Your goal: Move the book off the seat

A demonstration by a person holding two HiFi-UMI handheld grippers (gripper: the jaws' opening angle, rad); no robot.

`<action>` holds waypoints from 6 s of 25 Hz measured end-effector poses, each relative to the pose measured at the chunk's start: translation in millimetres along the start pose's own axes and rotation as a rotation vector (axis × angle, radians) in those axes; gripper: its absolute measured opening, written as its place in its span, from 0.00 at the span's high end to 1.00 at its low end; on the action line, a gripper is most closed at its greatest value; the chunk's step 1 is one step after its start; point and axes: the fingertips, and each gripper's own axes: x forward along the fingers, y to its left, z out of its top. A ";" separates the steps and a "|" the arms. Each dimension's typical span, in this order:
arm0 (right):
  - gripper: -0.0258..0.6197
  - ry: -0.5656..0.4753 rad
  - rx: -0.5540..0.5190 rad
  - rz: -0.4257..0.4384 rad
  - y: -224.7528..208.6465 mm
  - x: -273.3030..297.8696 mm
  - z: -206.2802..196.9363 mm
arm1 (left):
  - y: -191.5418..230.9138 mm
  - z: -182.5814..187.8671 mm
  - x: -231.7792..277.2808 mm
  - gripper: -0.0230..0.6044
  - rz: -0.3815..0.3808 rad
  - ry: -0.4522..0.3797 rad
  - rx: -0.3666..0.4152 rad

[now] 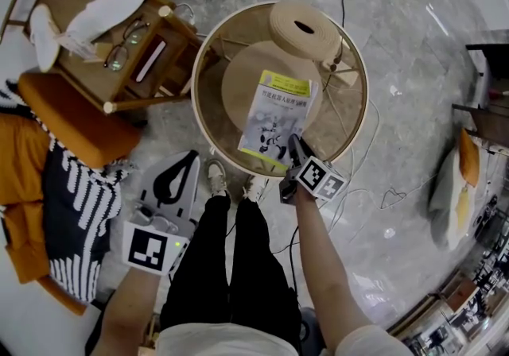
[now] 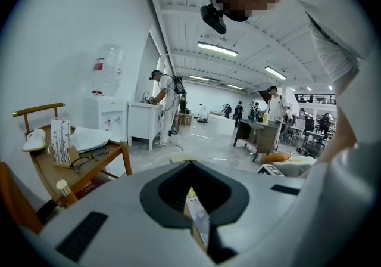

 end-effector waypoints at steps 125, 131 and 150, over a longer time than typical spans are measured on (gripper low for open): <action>0.93 -0.850 -0.688 0.109 251.6 -508.1 208.9 | -52.4 277.0 -185.6 0.94 0.097 -0.490 0.158; 0.93 -0.837 -0.692 0.122 258.4 -496.5 205.3 | -47.8 270.7 -189.2 0.94 0.103 -0.486 0.149; 0.93 -0.820 -0.669 0.128 259.6 -492.1 200.7 | -50.2 264.8 -186.0 0.94 0.074 -0.473 0.136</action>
